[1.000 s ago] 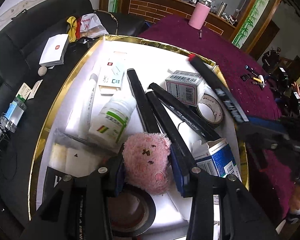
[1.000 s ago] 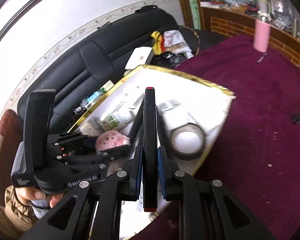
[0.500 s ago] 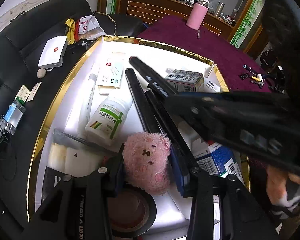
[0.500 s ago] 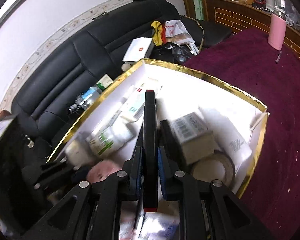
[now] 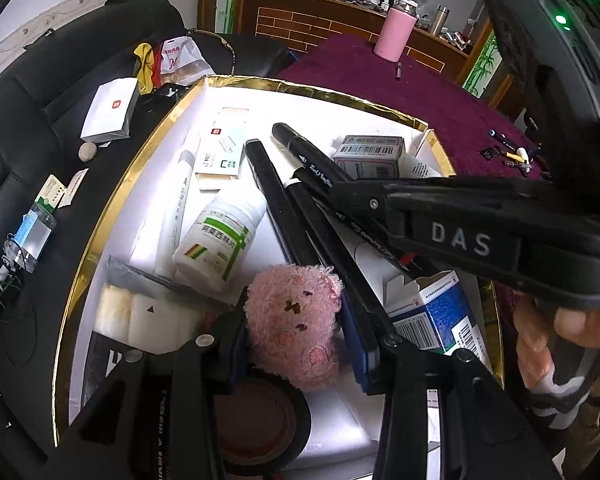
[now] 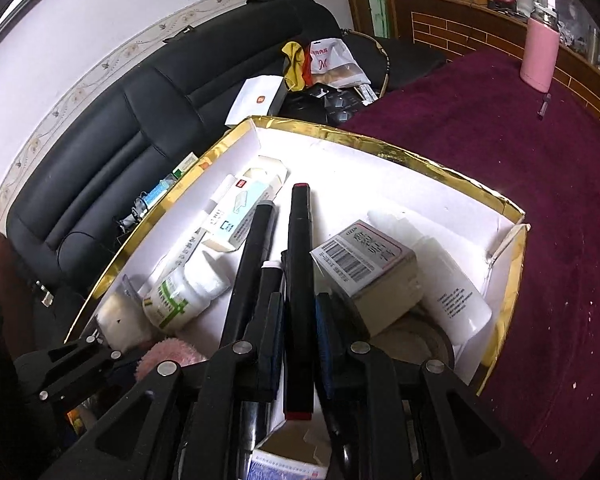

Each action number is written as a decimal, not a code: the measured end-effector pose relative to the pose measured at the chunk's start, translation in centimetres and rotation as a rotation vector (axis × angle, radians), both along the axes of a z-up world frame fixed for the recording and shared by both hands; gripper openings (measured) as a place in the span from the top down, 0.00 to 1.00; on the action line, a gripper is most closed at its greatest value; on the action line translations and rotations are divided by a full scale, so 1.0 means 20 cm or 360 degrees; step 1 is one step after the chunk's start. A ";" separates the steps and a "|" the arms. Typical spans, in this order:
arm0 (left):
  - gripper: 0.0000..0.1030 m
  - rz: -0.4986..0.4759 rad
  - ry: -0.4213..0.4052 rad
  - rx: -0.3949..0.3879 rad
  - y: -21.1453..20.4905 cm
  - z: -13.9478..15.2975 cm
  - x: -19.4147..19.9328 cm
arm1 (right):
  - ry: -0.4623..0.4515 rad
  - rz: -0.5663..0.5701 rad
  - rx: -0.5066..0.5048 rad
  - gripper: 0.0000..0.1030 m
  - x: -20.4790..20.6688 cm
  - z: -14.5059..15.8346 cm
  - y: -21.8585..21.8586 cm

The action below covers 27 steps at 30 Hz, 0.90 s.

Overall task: Organize objects
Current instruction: 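Lower the puff and marker into the tray, then open both grippers to release the items and withdraw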

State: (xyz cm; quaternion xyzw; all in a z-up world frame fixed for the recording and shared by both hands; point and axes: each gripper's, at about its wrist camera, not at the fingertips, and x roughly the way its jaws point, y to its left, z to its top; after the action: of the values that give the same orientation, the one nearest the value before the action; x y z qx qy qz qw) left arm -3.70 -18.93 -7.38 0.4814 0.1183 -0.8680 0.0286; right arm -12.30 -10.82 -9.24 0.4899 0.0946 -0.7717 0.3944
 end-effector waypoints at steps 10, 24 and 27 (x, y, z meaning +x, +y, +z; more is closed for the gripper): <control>0.55 0.0060 0.0151 -0.0058 0.05 0.07 0.07 | 0.0055 -0.0042 -0.0137 0.39 0.08 0.16 0.13; 0.24 0.0334 0.0485 -0.0684 0.18 0.33 0.29 | 0.0168 -0.0147 -0.0254 0.00 0.26 0.31 0.45; 0.23 0.0354 0.0499 -0.0732 0.20 0.35 0.32 | 0.0160 -0.0141 -0.0255 0.00 0.29 0.30 0.49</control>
State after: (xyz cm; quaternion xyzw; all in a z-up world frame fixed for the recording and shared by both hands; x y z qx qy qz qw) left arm 2.80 -14.96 -0.39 0.3064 -0.0264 -0.9274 0.2131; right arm -6.44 -0.99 -3.28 0.4212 0.0306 -0.8170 0.3926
